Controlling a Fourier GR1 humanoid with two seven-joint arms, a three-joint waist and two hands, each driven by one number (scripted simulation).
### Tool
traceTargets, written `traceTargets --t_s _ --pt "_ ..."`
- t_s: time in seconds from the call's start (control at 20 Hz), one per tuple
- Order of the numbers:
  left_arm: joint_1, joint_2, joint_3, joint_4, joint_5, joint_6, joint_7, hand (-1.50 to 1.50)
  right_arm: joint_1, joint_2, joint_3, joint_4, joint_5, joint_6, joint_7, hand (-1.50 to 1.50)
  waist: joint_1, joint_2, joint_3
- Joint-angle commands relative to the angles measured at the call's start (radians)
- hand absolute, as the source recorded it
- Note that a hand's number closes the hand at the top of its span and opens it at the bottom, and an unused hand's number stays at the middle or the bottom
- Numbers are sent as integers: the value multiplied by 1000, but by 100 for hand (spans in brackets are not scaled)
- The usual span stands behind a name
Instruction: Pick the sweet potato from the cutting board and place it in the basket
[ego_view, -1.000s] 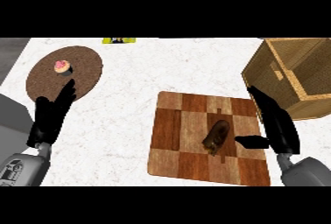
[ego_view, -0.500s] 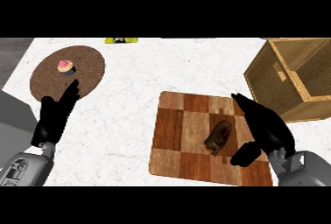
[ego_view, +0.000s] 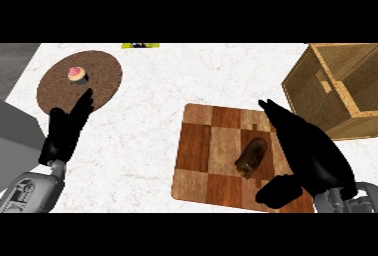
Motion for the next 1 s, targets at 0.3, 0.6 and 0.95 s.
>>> traceTargets --t_s 0.3,0.6,0.95 --pt "1 -18 8 -19 -16 -7 2 0 10 56 46 -25 122 53 258 -150 7 3 2" --pt "-28 -38 21 17 -37 -8 -4 0 99 95 -7 80 168 18 100 -150 10 8 3" --pt "-26 -54 45 68 -60 -37 -40 0 206 140 1 106 301 0 0 -150 4 8 3"
